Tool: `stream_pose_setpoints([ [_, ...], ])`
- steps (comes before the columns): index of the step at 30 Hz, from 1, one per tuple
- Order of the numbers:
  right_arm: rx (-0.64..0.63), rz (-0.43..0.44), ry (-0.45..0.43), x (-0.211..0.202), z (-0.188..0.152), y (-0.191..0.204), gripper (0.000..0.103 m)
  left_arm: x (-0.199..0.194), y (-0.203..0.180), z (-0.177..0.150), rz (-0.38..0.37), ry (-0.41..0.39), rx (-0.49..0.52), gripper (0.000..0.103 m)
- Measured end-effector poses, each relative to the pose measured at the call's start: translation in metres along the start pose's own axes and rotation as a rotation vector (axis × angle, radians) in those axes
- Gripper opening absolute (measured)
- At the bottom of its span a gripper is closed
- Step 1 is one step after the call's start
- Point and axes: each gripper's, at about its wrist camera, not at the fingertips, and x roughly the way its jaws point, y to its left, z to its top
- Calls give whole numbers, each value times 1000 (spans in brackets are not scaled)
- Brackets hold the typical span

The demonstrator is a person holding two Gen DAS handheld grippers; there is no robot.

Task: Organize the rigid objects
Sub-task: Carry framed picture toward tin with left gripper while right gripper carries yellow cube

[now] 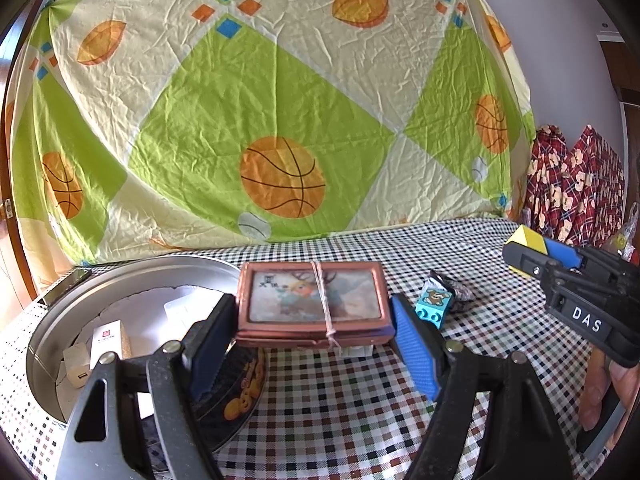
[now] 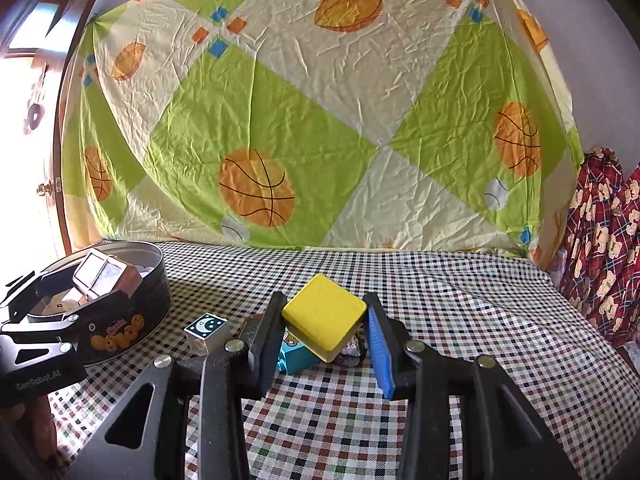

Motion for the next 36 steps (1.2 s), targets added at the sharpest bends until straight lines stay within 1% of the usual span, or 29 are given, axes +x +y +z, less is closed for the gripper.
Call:
stream_pose_setpoints([
  [8, -3, -1, -12, -2, 0, 1, 41, -2, 2, 0, 6, -6, -5, 77],
  [11, -8, 14, -2, 0, 0, 5, 41, -1, 3, 0, 4, -1, -11, 77],
  [24, -26, 55, -7, 2, 0, 28, 41, -1, 8, 1, 15, 4, -26, 77],
  [36, -59, 112, -5, 7, 2, 61, 41, -4, 26, -3, 39, 13, -49, 77],
])
